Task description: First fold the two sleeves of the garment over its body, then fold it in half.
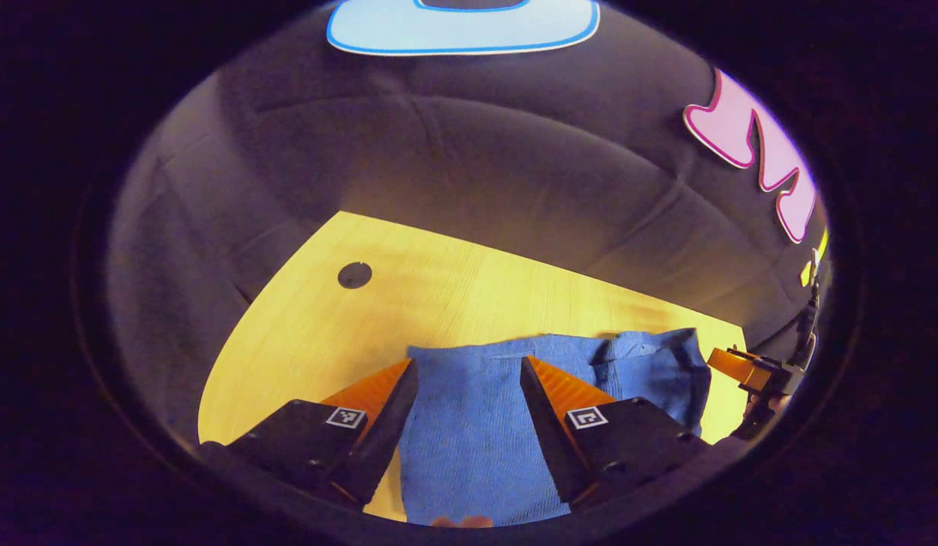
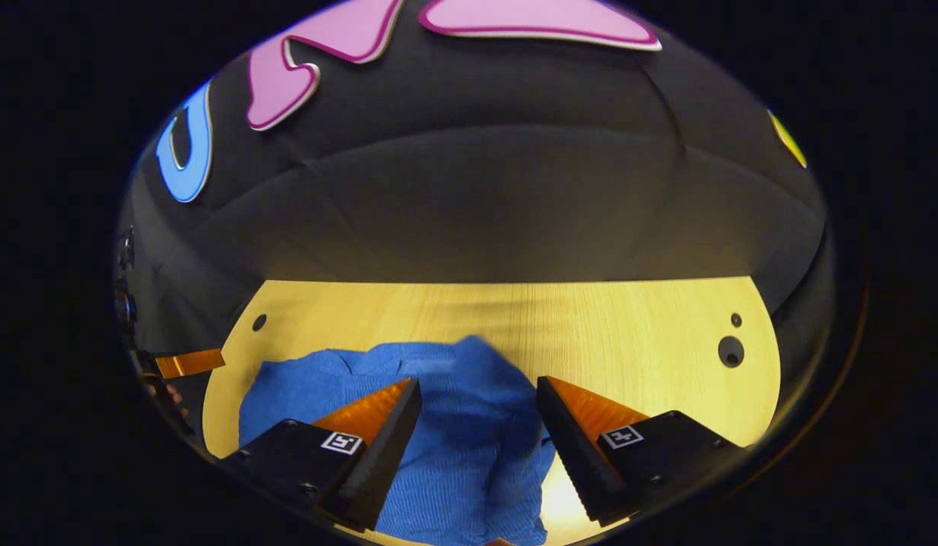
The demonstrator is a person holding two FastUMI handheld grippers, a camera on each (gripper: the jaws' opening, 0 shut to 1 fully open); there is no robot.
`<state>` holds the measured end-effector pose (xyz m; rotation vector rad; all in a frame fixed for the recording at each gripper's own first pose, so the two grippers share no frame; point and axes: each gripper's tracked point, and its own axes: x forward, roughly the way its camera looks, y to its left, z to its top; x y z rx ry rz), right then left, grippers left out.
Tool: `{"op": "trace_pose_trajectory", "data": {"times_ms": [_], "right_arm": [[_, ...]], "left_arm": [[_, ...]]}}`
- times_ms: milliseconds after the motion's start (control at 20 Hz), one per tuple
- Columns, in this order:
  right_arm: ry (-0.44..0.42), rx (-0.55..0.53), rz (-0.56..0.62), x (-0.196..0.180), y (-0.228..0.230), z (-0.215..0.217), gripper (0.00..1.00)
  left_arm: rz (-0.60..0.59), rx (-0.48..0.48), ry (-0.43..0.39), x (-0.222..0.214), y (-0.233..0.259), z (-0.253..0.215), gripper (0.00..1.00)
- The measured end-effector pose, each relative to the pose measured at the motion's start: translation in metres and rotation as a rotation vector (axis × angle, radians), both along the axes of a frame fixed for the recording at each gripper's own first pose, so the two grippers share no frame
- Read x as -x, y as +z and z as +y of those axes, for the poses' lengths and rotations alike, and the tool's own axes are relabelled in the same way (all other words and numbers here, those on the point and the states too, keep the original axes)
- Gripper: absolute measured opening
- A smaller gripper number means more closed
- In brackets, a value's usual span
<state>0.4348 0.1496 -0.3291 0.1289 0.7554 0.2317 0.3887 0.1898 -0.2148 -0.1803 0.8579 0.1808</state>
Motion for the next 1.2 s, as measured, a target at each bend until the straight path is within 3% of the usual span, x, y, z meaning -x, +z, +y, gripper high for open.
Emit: {"op": "trace_pose_trajectory", "data": {"times_ms": [250,450,750,1000,1200], "right_arm": [[0.069,0.109,-0.177,0.019,0.062,0.004,0.98],[0.152,0.198,-0.342,0.060,0.125,0.017,0.99],[0.133,0.140,-0.483,0.135,0.213,0.039,0.98],[0.079,0.108,-0.604,0.190,0.248,0.034,0.97],[0.111,0.080,-0.677,0.254,0.266,0.036,0.97]], "left_arm": [[-0.131,-0.107,-0.074,0.005,0.037,-0.011,0.83],[-0.243,-0.193,-0.145,0.026,0.067,-0.030,0.83],[-0.414,-0.202,-0.150,0.087,0.131,-0.066,0.82],[-0.507,-0.245,-0.104,0.147,0.159,-0.089,0.82],[-0.570,-0.243,-0.070,0.199,0.166,-0.111,0.82]]}}
